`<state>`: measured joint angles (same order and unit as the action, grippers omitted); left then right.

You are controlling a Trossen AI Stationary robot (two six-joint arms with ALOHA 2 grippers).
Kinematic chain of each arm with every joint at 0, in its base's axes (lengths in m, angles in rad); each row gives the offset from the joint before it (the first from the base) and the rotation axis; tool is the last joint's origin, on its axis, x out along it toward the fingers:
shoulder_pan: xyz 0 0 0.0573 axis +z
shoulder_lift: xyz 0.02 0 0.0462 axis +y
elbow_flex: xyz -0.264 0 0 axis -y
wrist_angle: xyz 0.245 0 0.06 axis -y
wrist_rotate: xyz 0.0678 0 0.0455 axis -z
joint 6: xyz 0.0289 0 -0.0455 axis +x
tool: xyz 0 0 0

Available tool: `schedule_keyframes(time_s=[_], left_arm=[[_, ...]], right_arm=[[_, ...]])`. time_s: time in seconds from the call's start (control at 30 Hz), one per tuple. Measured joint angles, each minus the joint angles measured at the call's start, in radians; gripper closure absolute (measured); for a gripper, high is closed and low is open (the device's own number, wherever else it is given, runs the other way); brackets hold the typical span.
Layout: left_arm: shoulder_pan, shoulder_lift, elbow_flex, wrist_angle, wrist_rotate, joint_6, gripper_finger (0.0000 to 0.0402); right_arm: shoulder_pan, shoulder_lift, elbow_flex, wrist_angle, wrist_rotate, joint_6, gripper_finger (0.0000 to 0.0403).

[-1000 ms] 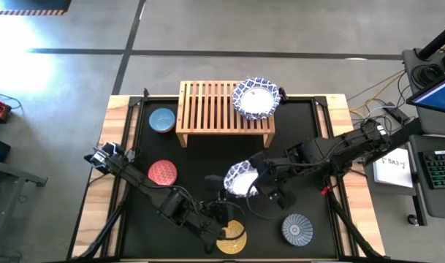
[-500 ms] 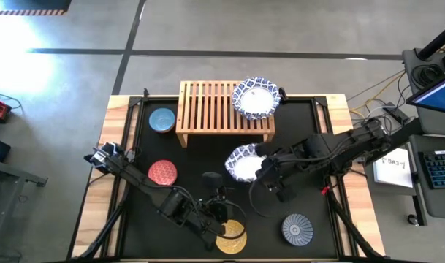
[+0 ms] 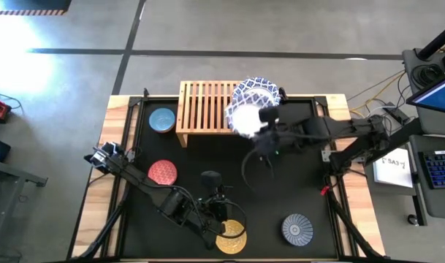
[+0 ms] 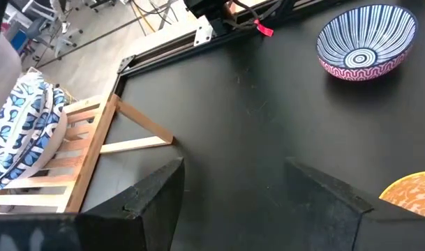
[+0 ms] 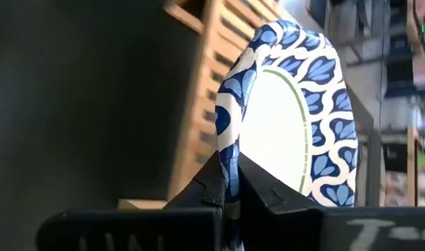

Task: Place and stack bowls onto a shelf
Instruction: Stack the white patterned bowl on top of the other white patterned bowl on the shelf

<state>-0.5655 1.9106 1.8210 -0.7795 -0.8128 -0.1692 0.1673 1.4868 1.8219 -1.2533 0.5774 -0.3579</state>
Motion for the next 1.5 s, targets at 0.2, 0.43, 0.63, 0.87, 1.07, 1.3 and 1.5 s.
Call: schedule_keyframes(time_s=[0.2,0.43,0.63,0.87,1.07,1.3,1.5], left_arm=[[0.000,0.000,0.000,-0.003,0.000,0.000,0.0176],[0.000,0.000,0.000,-0.029,-0.002,0.003,0.0176],[0.000,0.000,0.000,-0.046,-0.041,0.003,0.0176],[0.000,0.000,0.000,-0.052,-0.044,0.003,0.0176],[0.000,0.000,0.000,-0.058,-0.045,0.003,0.0176],[0.000,0.000,0.000,-0.061,-0.045,0.003,0.0176],[0.000,0.000,0.000,-0.082,-0.045,0.000,0.0176]], right_arm=[[-0.137,0.000,-0.004,-0.006,0.001,-0.021,0.0394],[-0.268,0.002,-0.005,0.001,-0.035,-0.026,0.0394],[-0.342,0.003,-0.018,0.042,-0.132,-0.030,0.0394],[-0.391,0.005,-0.059,0.100,-0.133,-0.070,0.0394],[-0.409,0.008,-0.075,0.111,-0.163,-0.086,0.0394],[-0.417,0.008,-0.076,0.142,-0.167,-0.089,0.0394],[-0.420,0.008,-0.077,0.142,-0.167,-0.089,0.0369]])
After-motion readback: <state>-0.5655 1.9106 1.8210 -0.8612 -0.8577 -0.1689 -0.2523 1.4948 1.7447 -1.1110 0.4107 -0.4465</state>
